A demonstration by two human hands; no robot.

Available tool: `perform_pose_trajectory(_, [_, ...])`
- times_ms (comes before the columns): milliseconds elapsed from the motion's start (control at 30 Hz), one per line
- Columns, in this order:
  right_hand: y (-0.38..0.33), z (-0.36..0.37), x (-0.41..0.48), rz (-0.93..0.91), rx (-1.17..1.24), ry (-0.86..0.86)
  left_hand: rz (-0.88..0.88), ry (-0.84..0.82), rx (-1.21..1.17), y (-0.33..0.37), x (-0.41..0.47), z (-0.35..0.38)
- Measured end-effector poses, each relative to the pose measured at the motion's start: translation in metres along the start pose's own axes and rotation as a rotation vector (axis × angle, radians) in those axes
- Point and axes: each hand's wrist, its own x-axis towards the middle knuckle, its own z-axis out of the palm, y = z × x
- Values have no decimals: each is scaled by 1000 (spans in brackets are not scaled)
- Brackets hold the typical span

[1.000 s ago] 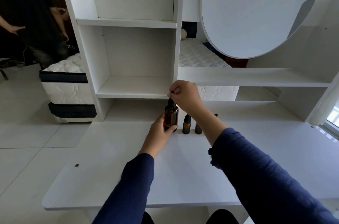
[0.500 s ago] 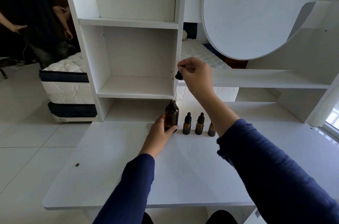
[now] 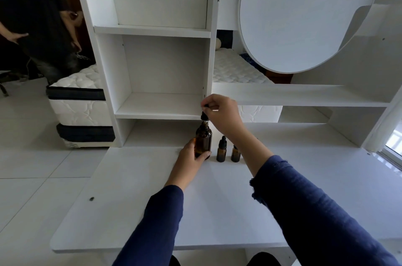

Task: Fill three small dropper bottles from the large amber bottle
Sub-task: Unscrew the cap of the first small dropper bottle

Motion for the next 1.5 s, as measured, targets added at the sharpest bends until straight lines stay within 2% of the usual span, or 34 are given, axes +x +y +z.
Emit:
perform_pose_trajectory(400, [10,4,-14,54,-51,-199,-1,3,24,2,-2,0])
perform_pose_trajectory(700, [20,-22,-18,141,-166,-179,-3,-4,2,3,-3,-1])
perform_pose_trajectory(867, [23,-27,-25,182,-361,-367,-10,1,-8,3,-3,-1])
perform_pose_trajectory(1267, [29,-18,-30,114,-637,-501,-28,-6,-14,6,-5,-1])
perform_pose_trajectory(1500, [25,-21,-31,95,-643,-535,-78,7,-87,14,-7,-2])
